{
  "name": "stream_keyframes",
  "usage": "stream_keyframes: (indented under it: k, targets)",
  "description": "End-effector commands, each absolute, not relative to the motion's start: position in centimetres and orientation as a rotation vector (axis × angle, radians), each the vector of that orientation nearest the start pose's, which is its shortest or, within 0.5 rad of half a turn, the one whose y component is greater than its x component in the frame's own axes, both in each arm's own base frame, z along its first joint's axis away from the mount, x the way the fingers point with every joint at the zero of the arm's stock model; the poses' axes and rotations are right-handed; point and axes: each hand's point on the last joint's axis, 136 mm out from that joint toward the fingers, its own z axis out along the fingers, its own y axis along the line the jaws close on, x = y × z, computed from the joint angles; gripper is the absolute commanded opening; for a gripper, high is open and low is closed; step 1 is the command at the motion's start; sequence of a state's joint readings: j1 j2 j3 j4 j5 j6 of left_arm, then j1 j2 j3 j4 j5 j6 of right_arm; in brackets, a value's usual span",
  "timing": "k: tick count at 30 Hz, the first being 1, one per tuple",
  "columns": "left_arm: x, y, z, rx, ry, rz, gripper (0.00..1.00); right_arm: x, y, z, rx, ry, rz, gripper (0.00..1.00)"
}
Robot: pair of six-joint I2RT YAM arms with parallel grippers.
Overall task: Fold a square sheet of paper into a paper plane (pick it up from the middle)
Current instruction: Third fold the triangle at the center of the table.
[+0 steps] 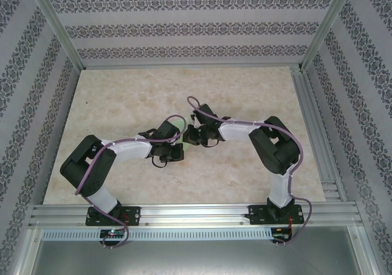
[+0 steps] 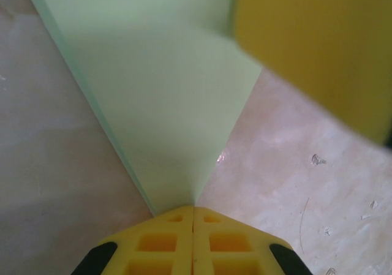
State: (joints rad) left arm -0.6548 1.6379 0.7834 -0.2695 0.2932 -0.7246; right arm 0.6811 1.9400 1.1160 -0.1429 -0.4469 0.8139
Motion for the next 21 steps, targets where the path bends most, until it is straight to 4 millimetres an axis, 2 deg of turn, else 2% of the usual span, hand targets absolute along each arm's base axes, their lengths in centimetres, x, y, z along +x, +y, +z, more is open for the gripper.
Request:
stream_keyframes:
  k: [1,7,11,16,21]
  targets:
    - [24.2,-24.1,0.9,-0.062,2.916,-0.715,0.09,29.9,34.5,1.5,0.003,2.857,1.053,0.08]
    - [25.8,-25.0,3.4,-0.093,2.836,-0.786,0.13,29.6,33.5,-0.2,0.017,2.901,0.961,0.08]
    - [27.2,-25.3,4.4,-0.107,2.781,-0.802,0.16,29.7,33.4,-0.6,0.023,2.908,0.954,0.08]
    - [28.0,-25.6,4.0,-0.094,2.786,-0.782,0.15,29.8,33.5,-0.4,0.02,2.903,0.954,0.08]
    - [27.7,-25.0,2.2,-0.097,2.837,-0.72,0.12,29.8,33.6,0.0,0.013,2.895,0.964,0.08]
